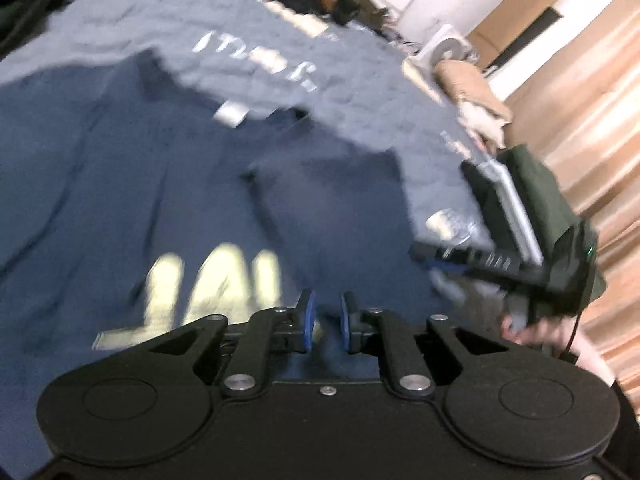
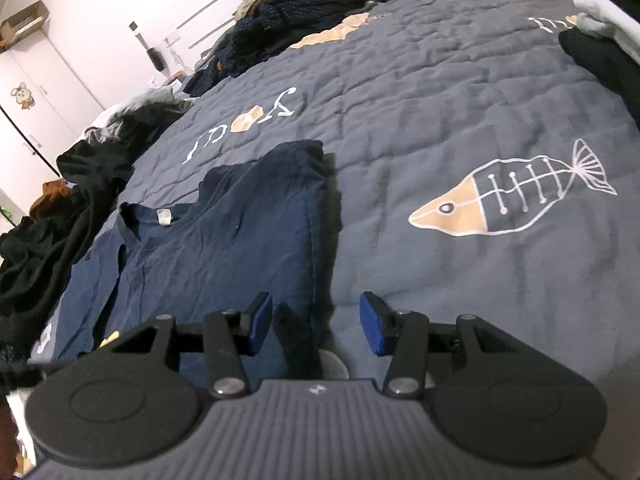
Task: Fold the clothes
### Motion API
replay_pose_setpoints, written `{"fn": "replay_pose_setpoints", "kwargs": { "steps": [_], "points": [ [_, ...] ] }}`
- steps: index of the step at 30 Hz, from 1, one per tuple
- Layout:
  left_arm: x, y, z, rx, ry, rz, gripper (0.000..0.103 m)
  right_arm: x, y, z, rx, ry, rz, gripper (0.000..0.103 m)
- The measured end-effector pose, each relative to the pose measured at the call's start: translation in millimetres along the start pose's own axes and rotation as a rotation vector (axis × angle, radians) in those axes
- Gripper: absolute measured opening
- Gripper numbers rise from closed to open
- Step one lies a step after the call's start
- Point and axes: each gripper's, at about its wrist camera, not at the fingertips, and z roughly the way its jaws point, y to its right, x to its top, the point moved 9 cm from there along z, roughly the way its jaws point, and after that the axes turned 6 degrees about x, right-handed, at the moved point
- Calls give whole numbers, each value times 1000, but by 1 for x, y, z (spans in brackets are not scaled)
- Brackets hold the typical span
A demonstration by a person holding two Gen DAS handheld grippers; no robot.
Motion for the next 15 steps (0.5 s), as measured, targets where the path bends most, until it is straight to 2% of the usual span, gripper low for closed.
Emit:
{"fn": "replay_pose_setpoints", "kwargs": {
  "steps": [3,5,8,13,15],
  "points": [
    [32,30,17,2,26,101,19,-1,-2,-1,1,-8,-15,47],
    [52,53,38,12,34,165,34,-2,-5,0,2,-14,-31,47],
    [76,82,69,40,42,250,35,-4,-9,2,4,-22,-56,47],
    [101,109,121,109,28,361,35,-9,-17,4,-11,-44,-118,47],
    [107,115,140,124,8,376,35,-12,-19,5,-16,-55,-138,47]
  ]
}}
